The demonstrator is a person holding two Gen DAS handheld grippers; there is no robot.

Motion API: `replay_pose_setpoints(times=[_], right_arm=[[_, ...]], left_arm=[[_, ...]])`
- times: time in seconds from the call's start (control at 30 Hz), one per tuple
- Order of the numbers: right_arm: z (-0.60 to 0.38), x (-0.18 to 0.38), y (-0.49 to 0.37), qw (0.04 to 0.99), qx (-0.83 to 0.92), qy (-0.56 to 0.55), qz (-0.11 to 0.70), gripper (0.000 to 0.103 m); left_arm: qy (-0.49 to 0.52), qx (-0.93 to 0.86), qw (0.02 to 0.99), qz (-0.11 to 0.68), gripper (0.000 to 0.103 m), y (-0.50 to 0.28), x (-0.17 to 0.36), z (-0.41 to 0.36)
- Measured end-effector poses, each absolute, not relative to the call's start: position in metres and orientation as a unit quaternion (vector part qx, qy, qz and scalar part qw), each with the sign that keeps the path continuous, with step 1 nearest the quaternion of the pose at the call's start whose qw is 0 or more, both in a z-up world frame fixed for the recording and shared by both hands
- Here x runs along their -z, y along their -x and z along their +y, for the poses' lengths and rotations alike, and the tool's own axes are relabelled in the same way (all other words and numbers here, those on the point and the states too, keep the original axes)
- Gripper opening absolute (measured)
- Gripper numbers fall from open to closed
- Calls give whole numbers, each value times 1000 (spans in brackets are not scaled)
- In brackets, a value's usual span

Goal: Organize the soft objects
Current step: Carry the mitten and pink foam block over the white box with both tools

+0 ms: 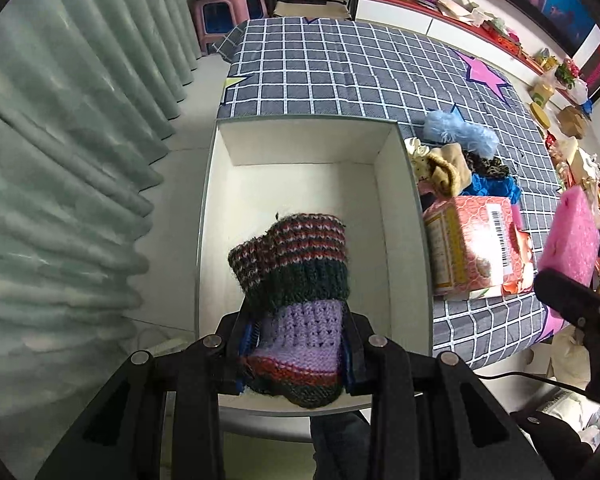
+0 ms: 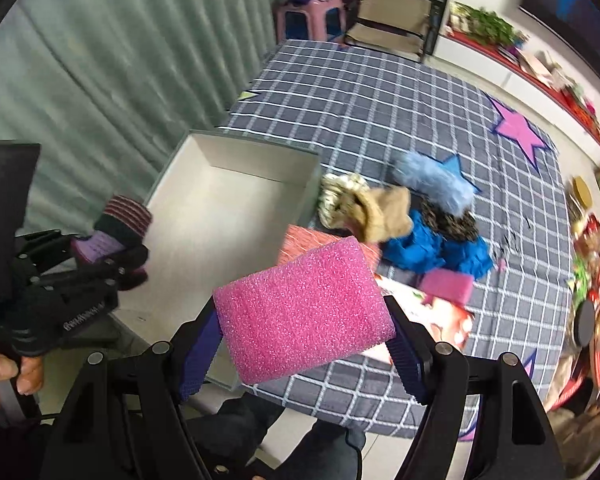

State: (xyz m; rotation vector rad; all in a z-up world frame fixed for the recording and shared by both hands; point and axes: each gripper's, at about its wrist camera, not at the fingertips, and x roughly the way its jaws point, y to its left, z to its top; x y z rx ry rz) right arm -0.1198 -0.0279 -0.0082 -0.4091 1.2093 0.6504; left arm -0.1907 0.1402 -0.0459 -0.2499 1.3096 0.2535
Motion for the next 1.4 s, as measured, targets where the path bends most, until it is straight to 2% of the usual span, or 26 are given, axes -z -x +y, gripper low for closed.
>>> replay_pose_setpoints(times=[0.67, 1.4], right_arm=[[11, 35, 143, 701, -363, 230, 568, 77], [25, 51, 154, 669, -384, 264, 579, 77]], left_arm=[[110, -122, 741, 651, 36, 206, 84, 146], [111, -113, 728, 667, 36, 206, 99, 145]])
